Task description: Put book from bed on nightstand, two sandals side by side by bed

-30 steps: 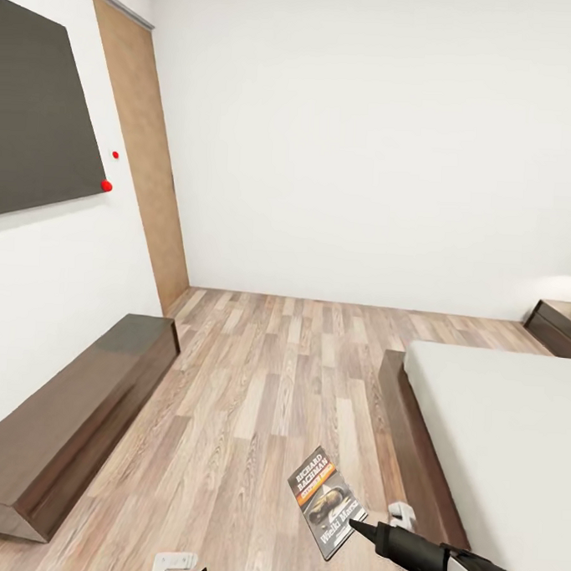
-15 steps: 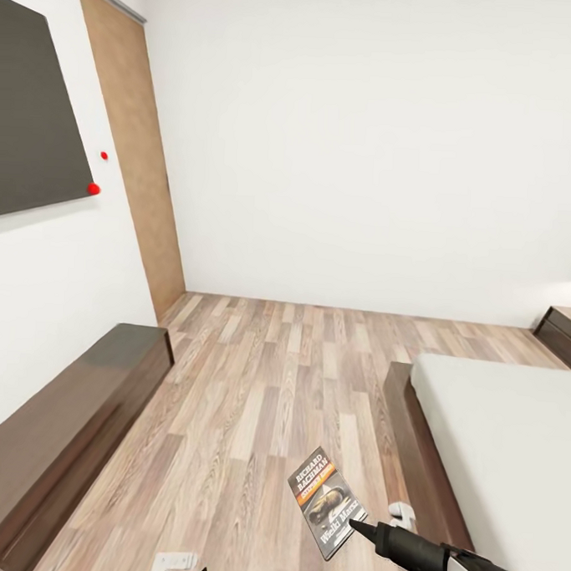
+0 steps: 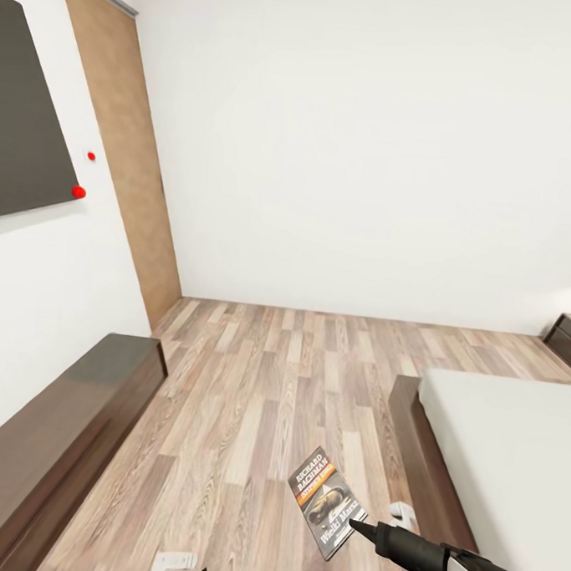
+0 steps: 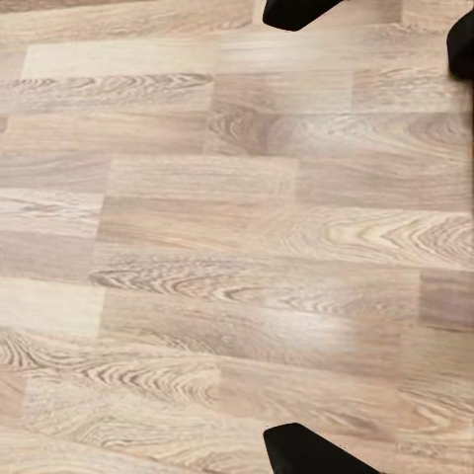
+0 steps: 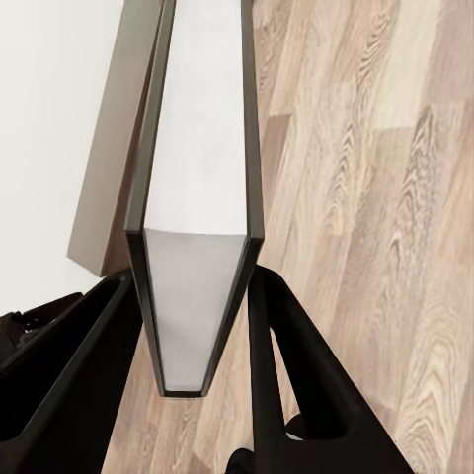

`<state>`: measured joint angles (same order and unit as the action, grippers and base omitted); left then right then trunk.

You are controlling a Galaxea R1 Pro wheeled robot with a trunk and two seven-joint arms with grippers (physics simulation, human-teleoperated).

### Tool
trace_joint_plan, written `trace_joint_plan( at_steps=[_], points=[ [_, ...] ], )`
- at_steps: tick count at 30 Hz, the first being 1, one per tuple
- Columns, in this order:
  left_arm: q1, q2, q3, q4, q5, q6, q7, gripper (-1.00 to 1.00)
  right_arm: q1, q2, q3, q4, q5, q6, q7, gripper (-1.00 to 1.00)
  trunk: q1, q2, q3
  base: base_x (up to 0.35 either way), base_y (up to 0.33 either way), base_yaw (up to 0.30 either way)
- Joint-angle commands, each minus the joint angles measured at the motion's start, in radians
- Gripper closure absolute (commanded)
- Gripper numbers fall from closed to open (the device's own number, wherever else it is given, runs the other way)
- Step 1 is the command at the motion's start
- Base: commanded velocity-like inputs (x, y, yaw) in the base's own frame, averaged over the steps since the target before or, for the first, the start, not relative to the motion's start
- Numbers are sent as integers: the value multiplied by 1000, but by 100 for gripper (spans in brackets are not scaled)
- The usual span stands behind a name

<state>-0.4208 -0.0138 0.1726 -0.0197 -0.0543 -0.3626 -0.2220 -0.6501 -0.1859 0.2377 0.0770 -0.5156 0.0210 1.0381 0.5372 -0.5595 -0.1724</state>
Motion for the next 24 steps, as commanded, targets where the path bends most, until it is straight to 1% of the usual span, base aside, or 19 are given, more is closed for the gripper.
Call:
trace_joint_plan(
  at_steps=[1,16,24],
  points=[
    [-1,0,8,1,-6,-3,-3,-100,-2,0,3,3,-11,2,5,100,1,-2,-2,323,0,0],
    [-1,0,8,0,-6,-3,-3,-100,-2,0,3,3,-11,2,5,100,1,-2,-2,323,0,0],
    [-1,0,8,0,-6,-3,-3,-100,-2,0,3,3,-11,2,5,100,1,-2,-2,323,0,-123]
  ],
)
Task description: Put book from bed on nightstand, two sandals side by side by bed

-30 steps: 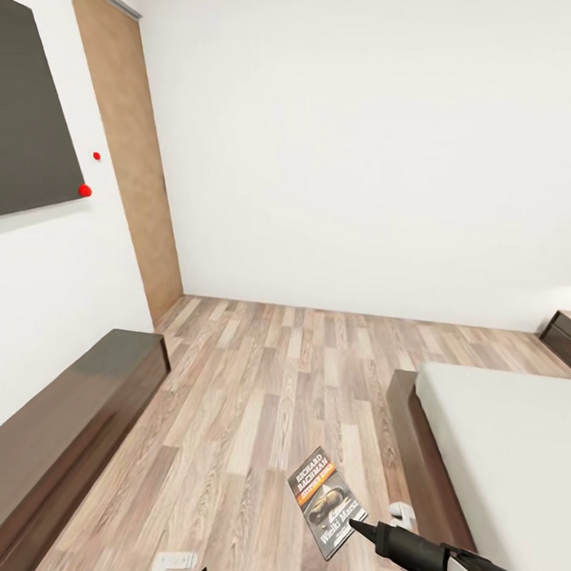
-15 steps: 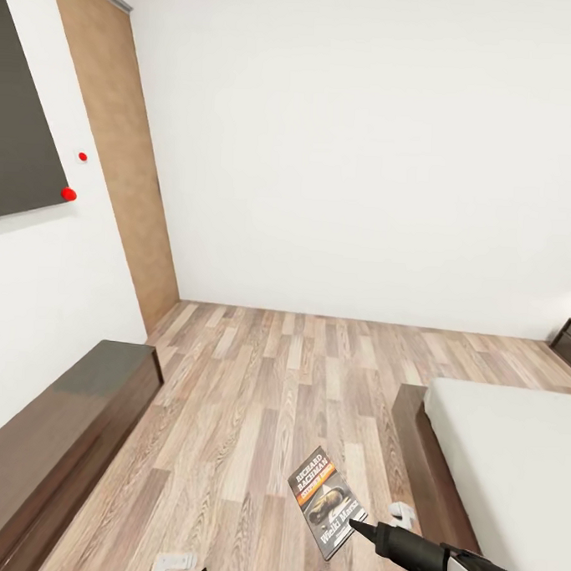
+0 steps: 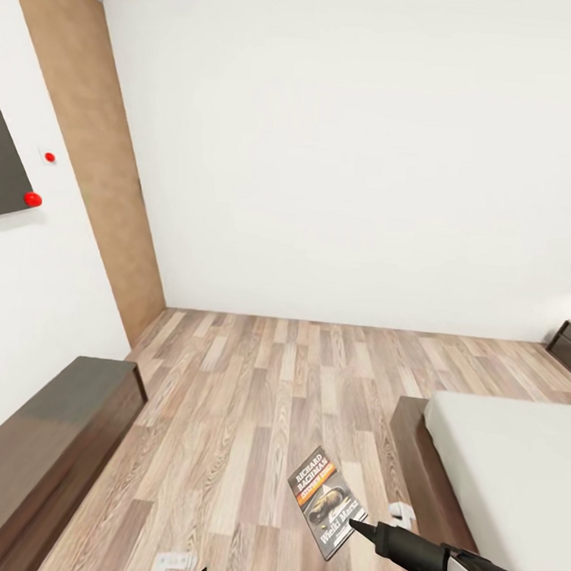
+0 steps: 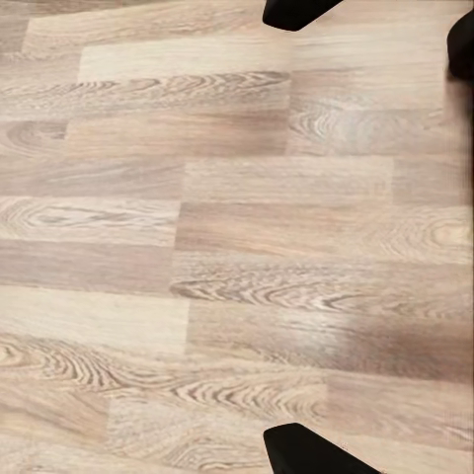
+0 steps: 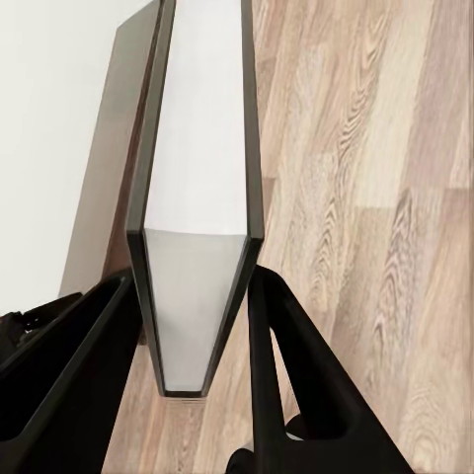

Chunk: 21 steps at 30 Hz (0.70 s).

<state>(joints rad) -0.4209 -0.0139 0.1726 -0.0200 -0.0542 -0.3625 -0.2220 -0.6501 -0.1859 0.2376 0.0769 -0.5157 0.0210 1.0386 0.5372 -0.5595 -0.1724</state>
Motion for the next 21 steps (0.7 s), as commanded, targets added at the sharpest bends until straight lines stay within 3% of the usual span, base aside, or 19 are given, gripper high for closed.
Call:
trace_joint_plan(
  at_steps=[1,21],
  points=[
    [-1,0,8,1,-6,-3,-3,-100,-2,0,3,3,-10,2,5,100,1,-2,-2,323,0,-27],
    [0,0,8,2,-6,-3,-3,-100,-2,0,3,3,-10,2,5,100,1,-2,-2,312,0,-3]
  ],
)
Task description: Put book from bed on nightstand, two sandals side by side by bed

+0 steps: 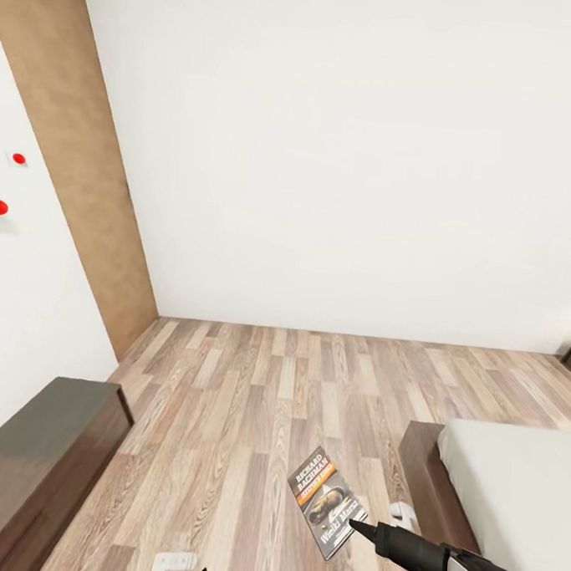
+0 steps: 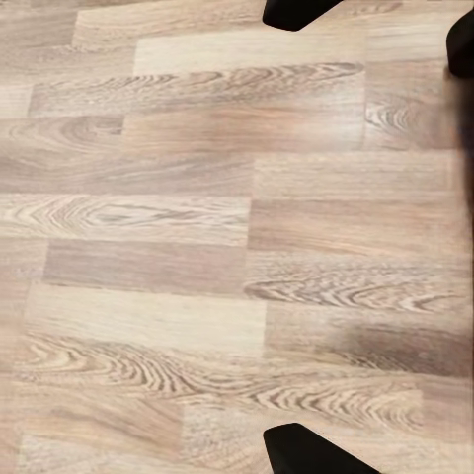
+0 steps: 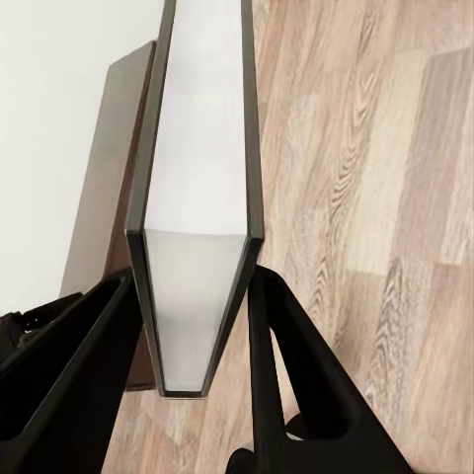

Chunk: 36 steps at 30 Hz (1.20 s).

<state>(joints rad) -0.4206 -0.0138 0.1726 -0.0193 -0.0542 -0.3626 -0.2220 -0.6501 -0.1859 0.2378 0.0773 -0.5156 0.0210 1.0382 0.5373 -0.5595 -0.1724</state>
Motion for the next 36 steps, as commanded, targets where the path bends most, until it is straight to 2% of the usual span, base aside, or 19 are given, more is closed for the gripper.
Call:
trace_joint_plan(
  at_steps=[1,36],
  points=[
    [-1,0,8,1,-6,-3,-3,-100,-2,0,3,3,-11,2,5,100,1,-2,-2,305,0,0],
    [-1,0,8,1,-6,-3,-3,-100,-2,0,3,3,-11,2,5,100,1,-2,-2,300,0,0]
  ],
)
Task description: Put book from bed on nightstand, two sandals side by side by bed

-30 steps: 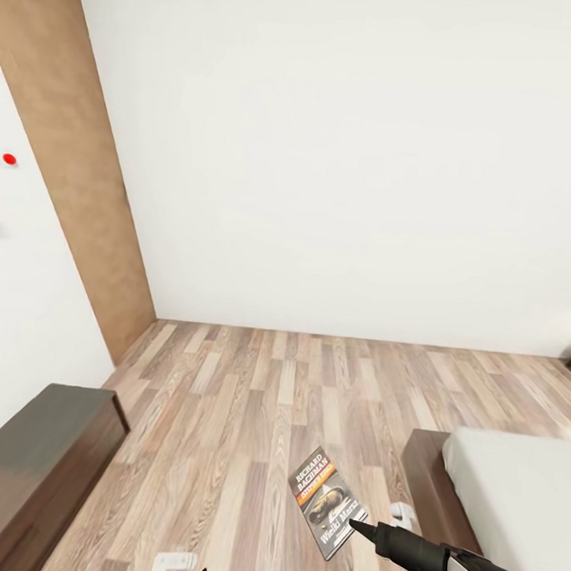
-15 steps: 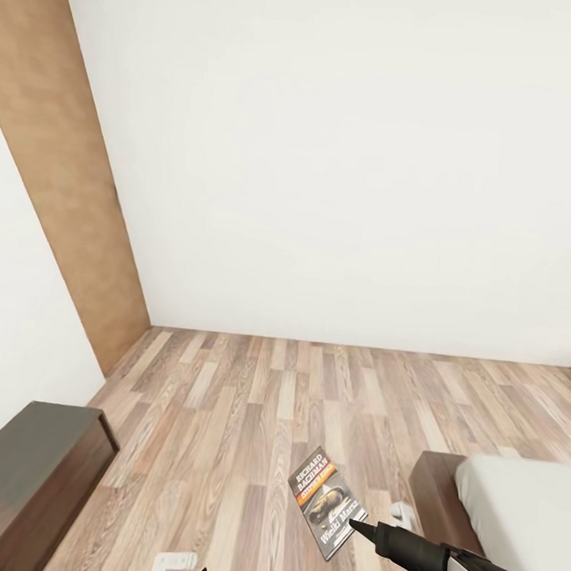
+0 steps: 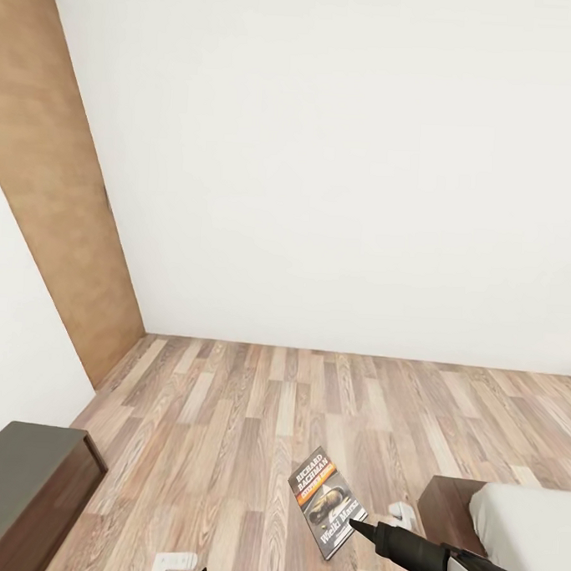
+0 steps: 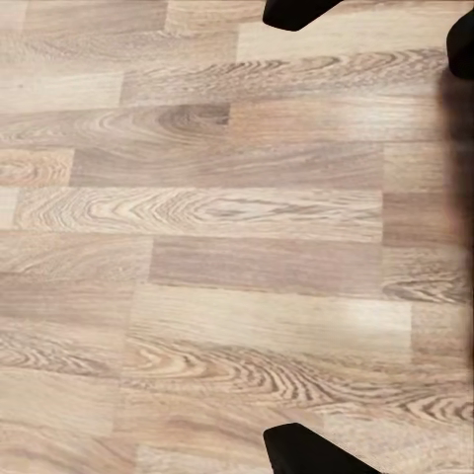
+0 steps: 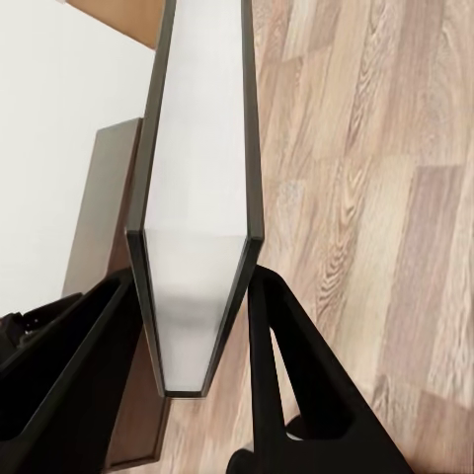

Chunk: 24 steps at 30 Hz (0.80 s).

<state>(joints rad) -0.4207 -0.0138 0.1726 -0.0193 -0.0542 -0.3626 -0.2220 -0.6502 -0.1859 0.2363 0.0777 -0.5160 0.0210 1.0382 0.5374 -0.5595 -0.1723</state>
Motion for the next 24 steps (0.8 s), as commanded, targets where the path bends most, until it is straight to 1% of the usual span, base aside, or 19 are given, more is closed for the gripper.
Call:
trace_joint_plan(
  at_steps=[1,15,19,24],
  points=[
    [-1,0,8,1,-6,-3,-3,-100,-2,0,5,3,-10,2,5,100,1,-2,-1,116,0,0],
    [-1,0,8,1,-6,-3,-3,-100,-2,0,4,3,-10,2,5,100,1,-2,20,12,0,0],
    [-1,0,8,0,-6,-3,-3,-100,-2,0,5,3,-10,2,5,100,1,-2,22,7,0,0],
    [-1,0,8,1,-6,-3,-3,-100,-2,0,5,3,-10,2,5,100,1,-2,22,233,0,0]
  ],
)
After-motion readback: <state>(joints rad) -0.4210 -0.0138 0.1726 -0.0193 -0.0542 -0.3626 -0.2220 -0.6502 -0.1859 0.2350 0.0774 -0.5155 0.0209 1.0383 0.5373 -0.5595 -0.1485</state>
